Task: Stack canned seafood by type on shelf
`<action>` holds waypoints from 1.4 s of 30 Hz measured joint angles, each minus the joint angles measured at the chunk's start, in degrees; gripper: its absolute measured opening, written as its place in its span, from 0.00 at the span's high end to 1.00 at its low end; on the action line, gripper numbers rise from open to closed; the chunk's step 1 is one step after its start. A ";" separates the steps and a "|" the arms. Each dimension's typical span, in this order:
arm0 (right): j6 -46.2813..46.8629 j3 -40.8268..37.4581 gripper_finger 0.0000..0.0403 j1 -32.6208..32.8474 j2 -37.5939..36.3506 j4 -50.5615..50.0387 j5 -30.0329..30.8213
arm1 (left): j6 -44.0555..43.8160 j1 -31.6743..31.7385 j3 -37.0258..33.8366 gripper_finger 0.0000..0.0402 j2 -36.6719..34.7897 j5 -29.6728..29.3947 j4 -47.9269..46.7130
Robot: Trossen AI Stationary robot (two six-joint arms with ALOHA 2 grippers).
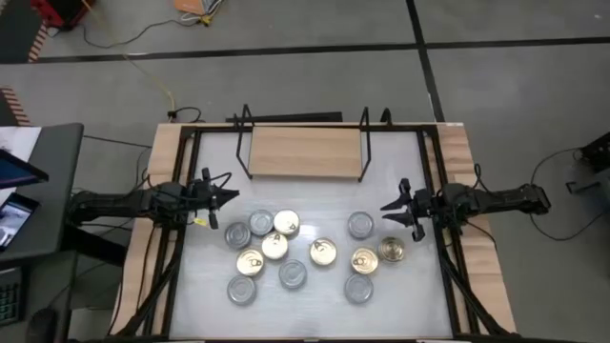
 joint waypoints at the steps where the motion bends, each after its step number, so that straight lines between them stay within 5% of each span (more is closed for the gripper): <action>1: 0.00 0.00 0.68 0.00 -0.02 0.00 0.00 | 0.00 -0.02 -0.01 1.00 0.00 0.01 0.01; 42: 0.00 0.00 0.68 -0.02 0.00 0.00 0.00 | -0.33 -0.01 0.79 1.00 -0.01 -0.01 0.60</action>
